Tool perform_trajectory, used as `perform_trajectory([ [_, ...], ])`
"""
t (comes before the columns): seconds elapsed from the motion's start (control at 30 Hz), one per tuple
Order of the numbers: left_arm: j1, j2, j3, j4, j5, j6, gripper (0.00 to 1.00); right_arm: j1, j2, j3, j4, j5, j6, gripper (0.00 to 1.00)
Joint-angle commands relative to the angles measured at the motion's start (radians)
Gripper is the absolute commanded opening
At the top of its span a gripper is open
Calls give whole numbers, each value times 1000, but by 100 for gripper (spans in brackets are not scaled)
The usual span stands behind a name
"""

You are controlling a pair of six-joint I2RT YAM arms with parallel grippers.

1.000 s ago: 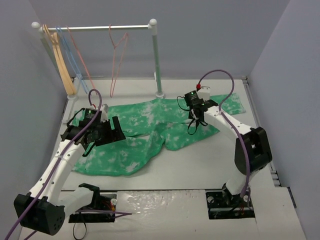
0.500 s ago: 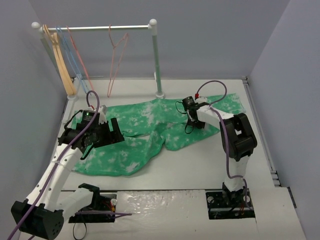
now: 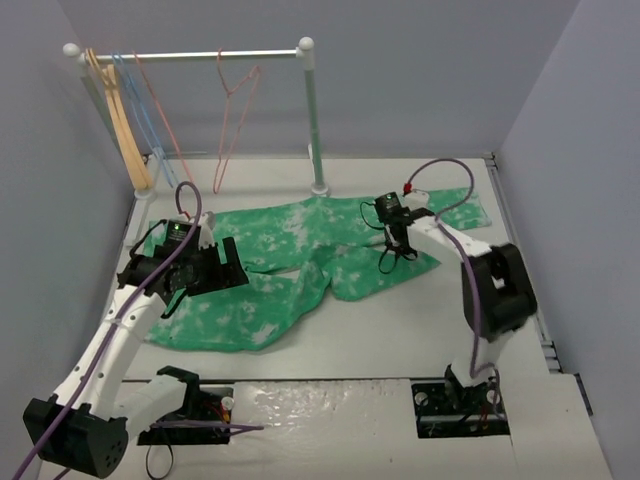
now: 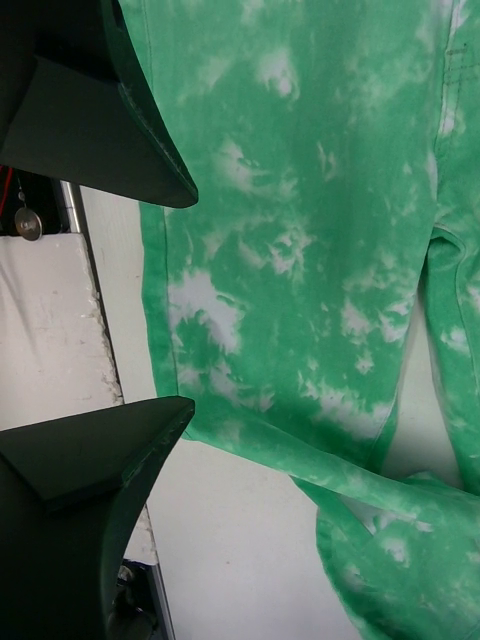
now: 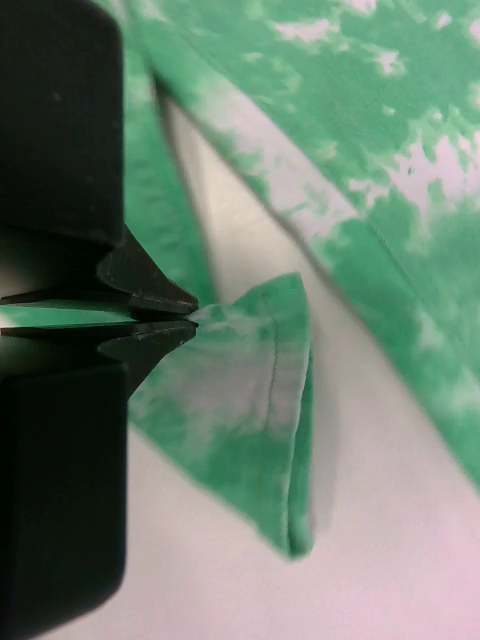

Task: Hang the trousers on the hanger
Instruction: Flatten out the trousers at the center of the board.

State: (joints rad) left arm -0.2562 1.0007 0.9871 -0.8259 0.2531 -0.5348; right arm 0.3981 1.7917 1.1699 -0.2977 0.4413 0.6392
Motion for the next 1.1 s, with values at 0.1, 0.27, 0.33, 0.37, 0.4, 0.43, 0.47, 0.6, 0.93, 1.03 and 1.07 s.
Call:
perform_trajectory([
  [0.1, -6, 22, 62, 28, -2, 30, 73, -16, -659, -333, -192, 118, 319, 0],
  [0.27, -8, 34, 66, 33, 5, 40, 73, -8, -1009, -501, -458, 63, 536, 25],
  [0.33, -8, 36, 64, 33, 7, 43, 73, 29, -1108, -478, -506, 34, 600, 51],
  [0.37, -8, 36, 63, 33, 8, 44, 73, 42, -1132, -457, -533, 28, 625, 65],
  [0.4, -8, 36, 61, 33, 8, 45, 73, 44, -1124, -440, -545, 31, 604, 72],
  [0.43, -8, 35, 59, 34, 8, 45, 73, 45, -1101, -421, -550, 46, 566, 78],
  [0.47, -8, 33, 57, 36, 7, 45, 73, 45, -1066, -401, -549, 69, 516, 82],
  [0.6, -8, 30, 61, 36, 3, 46, 73, 42, -822, -340, -447, 77, 325, 81],
  [0.93, -9, 4, 72, 6, -33, 56, 74, 13, -312, -257, -45, -175, 73, 72],
  [1.03, -8, -2, 76, -4, -46, 58, 73, 3, -212, -224, 2, -180, 23, 70],
  [1.07, -8, -6, 74, -6, -53, 58, 73, -10, -178, -223, 10, -193, 16, 69],
])
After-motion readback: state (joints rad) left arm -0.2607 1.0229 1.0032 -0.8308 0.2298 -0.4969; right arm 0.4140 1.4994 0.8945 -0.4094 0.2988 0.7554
